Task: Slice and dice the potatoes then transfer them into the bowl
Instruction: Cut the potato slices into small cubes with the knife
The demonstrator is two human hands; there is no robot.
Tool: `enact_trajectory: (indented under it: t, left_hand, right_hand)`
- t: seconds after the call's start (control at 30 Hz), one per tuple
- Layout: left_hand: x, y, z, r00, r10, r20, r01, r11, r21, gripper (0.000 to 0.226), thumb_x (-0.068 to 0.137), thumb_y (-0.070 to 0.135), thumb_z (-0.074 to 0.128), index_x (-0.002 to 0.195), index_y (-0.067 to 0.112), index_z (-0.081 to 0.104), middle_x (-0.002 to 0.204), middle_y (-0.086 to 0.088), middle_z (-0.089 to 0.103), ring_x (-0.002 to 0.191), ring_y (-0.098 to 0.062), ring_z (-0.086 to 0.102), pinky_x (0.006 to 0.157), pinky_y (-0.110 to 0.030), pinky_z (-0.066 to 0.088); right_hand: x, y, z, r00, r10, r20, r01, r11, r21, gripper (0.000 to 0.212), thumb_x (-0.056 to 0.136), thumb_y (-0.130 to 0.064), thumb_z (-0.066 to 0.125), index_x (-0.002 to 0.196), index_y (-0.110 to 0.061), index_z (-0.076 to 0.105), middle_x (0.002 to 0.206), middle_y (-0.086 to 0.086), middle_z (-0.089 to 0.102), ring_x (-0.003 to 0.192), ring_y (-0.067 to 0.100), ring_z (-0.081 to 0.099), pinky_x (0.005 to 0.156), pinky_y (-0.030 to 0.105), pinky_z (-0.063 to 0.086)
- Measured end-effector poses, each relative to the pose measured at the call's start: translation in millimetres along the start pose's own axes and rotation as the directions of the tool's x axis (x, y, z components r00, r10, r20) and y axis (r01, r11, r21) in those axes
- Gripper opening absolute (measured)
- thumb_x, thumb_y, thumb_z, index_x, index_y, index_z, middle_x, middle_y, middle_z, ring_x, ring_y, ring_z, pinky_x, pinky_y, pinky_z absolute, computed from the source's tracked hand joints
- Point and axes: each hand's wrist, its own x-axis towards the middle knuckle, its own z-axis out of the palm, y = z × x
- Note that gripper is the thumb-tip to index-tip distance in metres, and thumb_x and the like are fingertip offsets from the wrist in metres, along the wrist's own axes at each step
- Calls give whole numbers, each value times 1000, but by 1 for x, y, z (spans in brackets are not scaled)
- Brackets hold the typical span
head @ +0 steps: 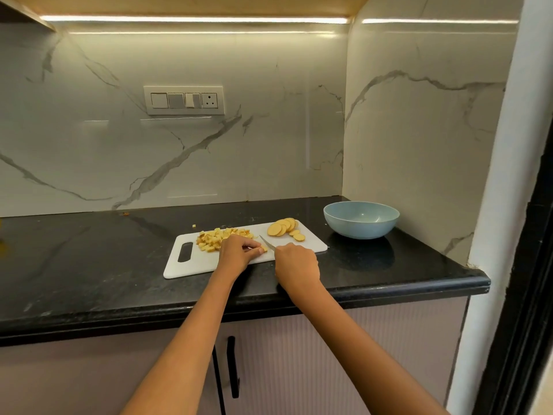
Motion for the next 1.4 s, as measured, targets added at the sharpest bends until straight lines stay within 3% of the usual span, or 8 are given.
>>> enact_trajectory:
  t: [0.2,0.33,0.6,0.97,1.23,1.4]
  left_hand:
    - [-1,-2,-1,997,-42,-64,41,999,-12,29,79,12,72,105,1,69,109,-11,68,87,-11,52,73,-17,37]
    - [-1,-3,-2,998,-30,-51,30,1000,1,22,79,12,72,99,3,71,103,-11,70,84,-9,54,57,-6,35]
    - [1,0,-3,999,-38,-25,38,999,-7,21,80,10,70,98,1,72,102,-12,70,87,-10,55,75,-21,41]
    - [-1,0,-3,999,-34,-34,34,999,0,19,79,11,71,96,2,72,98,-12,71,85,-11,57,74,-21,40]
    - [-4,0,-5,995,-47,-93,41,998,-56,19,84,13,66,99,2,71,108,-12,68,102,-21,58,81,-23,38]
    - [-2,0,-5,993,-49,-111,45,998,-43,19,86,10,62,102,1,70,108,-13,68,103,-22,59,80,-21,37]
  right_hand:
    - [-1,-1,2,998,65,18,-67,991,119,25,97,-13,42,119,-8,53,114,11,59,102,25,59,81,33,46]
    - [-5,-3,2,999,39,33,-43,990,135,26,97,-15,43,121,-7,51,115,12,58,103,26,58,83,33,45]
    - [0,-9,1,1000,18,15,-19,997,71,28,99,-13,41,124,-8,50,116,11,58,102,24,59,79,31,46]
    - [-7,-7,0,999,-30,13,30,999,-11,27,99,-10,39,121,-6,53,115,12,58,102,25,59,74,30,42]
    - [5,0,4,997,76,34,-80,982,171,26,97,-16,43,120,-8,51,116,11,58,103,26,58,77,31,45]
    - [3,2,6,998,40,39,-48,975,218,23,98,-19,43,116,-8,54,112,11,59,99,25,59,75,30,42]
